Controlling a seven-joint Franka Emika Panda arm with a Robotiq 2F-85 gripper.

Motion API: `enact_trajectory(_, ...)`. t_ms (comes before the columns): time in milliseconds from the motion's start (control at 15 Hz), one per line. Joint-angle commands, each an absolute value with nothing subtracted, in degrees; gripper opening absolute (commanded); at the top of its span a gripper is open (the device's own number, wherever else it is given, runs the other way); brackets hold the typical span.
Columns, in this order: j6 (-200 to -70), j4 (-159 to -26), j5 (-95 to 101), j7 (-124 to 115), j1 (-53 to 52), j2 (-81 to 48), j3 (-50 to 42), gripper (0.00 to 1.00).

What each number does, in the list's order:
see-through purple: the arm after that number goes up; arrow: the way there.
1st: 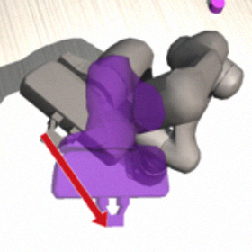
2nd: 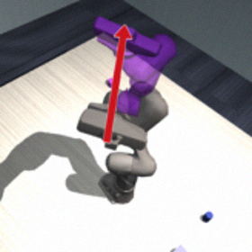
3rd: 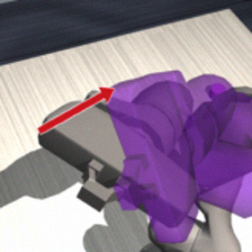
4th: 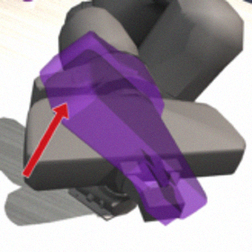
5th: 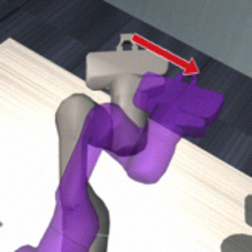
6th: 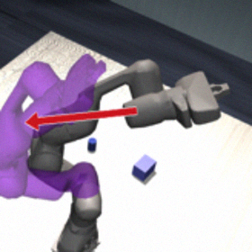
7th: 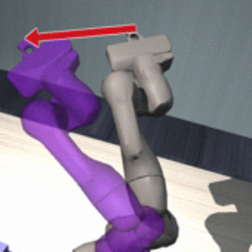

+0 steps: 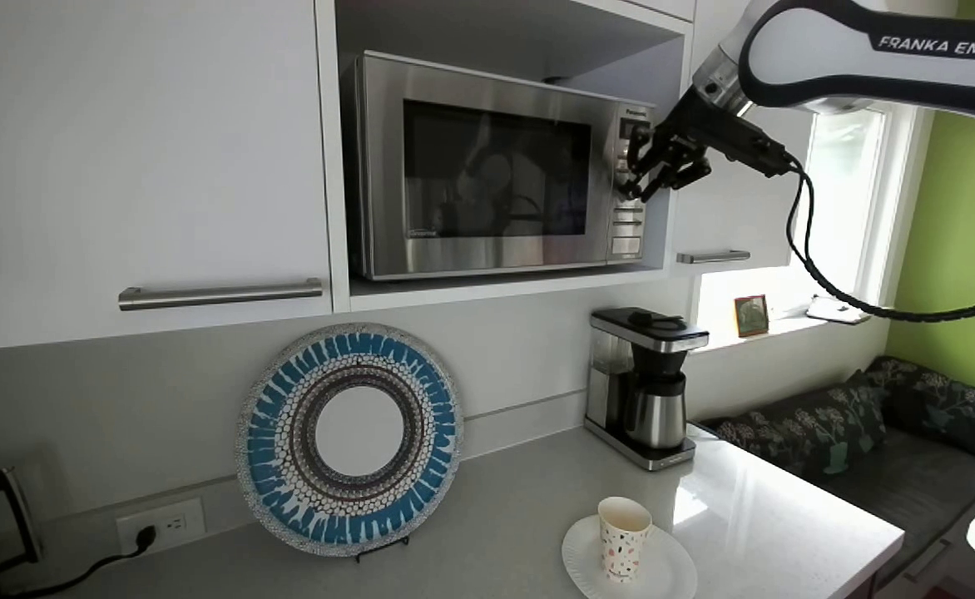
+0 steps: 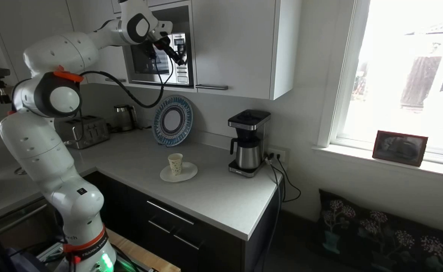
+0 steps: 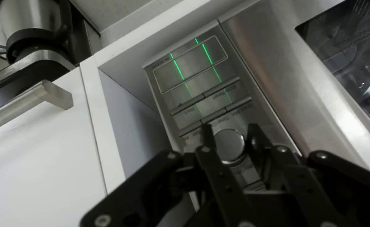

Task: Close the door of the microwave

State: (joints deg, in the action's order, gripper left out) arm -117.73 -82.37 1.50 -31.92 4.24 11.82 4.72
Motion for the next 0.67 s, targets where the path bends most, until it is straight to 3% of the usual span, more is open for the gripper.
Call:
enact_trajectory(0,-122.3,-88.3,-1.1,-35.8,4.7,13.2,3.8,0.08)
enact_trajectory(200,-124.3,-90.1,-1.4,-36.1,4.6,14.2,3.7,0.08)
enact_trajectory(267,-124.8,-90.4,-0.8,-35.1,4.5,14.7,3.7,0.56)
enact_trajectory(400,-123.7,-90.2,0.2,-32.7,4.0,15.2,3.4,0.62)
enact_trajectory(600,-121.3,-90.2,3.0,-29.9,4.3,15.8,3.6,0.84)
